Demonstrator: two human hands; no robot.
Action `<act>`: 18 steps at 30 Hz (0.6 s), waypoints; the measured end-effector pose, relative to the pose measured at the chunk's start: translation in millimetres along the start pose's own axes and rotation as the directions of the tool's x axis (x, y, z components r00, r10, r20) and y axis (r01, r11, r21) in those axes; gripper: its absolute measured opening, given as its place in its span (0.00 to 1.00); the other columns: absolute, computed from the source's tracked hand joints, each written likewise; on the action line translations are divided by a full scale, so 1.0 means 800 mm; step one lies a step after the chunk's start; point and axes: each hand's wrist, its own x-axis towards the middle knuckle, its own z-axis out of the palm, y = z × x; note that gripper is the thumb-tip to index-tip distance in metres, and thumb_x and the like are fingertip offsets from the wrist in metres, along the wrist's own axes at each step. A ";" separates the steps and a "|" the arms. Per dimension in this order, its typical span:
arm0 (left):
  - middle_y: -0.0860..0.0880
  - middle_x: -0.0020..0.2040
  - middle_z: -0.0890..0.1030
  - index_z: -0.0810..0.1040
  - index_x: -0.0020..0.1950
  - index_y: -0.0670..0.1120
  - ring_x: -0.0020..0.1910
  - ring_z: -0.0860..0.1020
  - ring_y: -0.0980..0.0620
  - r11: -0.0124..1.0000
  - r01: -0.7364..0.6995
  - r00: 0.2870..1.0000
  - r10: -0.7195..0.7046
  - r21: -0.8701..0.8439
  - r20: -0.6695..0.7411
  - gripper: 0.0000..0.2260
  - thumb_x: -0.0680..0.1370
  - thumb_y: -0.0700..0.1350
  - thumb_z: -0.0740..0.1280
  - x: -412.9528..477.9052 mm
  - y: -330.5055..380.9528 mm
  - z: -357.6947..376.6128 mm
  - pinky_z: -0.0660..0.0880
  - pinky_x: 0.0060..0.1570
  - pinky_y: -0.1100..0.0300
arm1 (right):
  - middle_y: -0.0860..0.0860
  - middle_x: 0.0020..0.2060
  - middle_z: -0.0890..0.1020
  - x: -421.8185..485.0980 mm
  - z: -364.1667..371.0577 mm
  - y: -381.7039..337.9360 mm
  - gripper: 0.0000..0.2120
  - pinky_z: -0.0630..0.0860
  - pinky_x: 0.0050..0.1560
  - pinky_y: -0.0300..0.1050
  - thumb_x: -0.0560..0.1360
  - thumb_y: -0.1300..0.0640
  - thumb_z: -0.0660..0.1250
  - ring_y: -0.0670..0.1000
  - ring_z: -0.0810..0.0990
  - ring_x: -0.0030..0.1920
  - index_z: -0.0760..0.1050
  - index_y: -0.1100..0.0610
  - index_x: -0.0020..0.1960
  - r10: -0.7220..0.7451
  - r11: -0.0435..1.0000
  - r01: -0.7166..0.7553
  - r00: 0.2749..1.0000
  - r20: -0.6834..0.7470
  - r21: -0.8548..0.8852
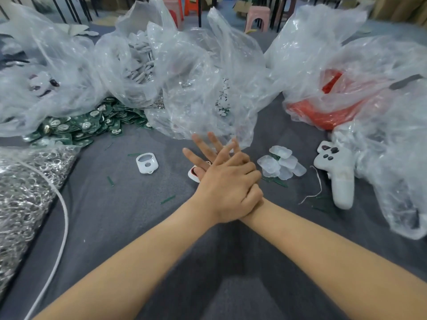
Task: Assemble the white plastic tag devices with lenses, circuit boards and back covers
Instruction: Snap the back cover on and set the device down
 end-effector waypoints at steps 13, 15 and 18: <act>0.46 0.78 0.57 0.56 0.78 0.46 0.77 0.53 0.46 0.993 0.044 0.997 -0.050 0.114 0.053 0.25 0.83 0.55 0.48 0.000 -0.010 -0.032 0.34 0.72 0.43 | 0.48 0.29 0.59 0.019 -0.029 0.027 0.08 0.62 0.46 0.43 0.56 0.62 0.61 0.45 0.60 0.34 0.62 0.55 0.29 0.026 0.913 0.192 0.853 0.522 -0.360; 0.46 0.78 0.56 0.53 0.79 0.46 0.77 0.52 0.46 0.920 -0.060 0.992 0.100 0.388 -0.083 0.25 0.83 0.54 0.48 0.009 -0.004 -0.026 0.33 0.72 0.43 | 0.48 0.30 0.57 0.015 -0.022 0.025 0.09 0.62 0.45 0.42 0.55 0.62 0.61 0.45 0.59 0.34 0.61 0.54 0.30 0.000 0.875 0.238 0.872 0.490 -0.422; 0.45 0.77 0.60 0.57 0.78 0.46 0.76 0.55 0.45 0.841 -0.030 0.929 0.223 0.541 -0.295 0.26 0.81 0.54 0.50 -0.006 -0.007 -0.008 0.35 0.73 0.43 | 0.47 0.31 0.59 0.009 -0.018 0.030 0.11 0.63 0.44 0.39 0.58 0.60 0.59 0.44 0.60 0.34 0.57 0.53 0.33 -0.196 0.642 0.497 0.842 0.502 -0.584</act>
